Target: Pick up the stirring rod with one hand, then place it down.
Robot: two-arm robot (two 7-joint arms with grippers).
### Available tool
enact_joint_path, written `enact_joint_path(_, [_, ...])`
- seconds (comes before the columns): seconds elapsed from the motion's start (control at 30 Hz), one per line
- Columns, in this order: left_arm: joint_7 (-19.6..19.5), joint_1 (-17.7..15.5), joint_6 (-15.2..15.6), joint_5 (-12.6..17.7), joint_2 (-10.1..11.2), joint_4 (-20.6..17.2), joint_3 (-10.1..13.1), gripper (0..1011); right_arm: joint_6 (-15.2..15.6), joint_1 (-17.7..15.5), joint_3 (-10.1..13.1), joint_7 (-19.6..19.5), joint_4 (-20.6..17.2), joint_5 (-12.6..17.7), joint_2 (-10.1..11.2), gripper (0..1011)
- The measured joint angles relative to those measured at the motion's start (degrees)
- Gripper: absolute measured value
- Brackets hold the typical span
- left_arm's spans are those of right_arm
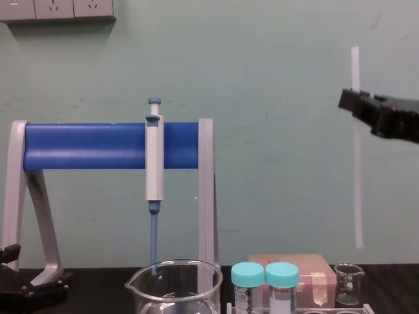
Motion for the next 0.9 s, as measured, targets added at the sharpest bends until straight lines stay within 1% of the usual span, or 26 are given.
enact_joint_path(0.13, [0.0,0.0,0.0,0.0,0.0,0.0,0.0,1001,-0.92,-0.66,-0.25,0.87,1.09,0.29,0.02,73])
enact_joint_path(0.37, [0.0,0.0,0.0,0.0,0.0,0.0,0.0,1000,-2.92,-1.39,-0.75,2.67,4.23,0.96,-0.22,72])
enact_joint_path(0.57, [0.0,0.0,0.0,0.0,0.0,0.0,0.0,1000,-3.74,-1.1,-1.16,3.05,6.44,0.67,-0.57,72])
enact_joint_path(0.9, [0.0,0.0,0.0,0.0,0.0,0.0,0.0,1000,-4.59,-0.69,-1.44,3.86,8.61,1.11,-1.44,73])
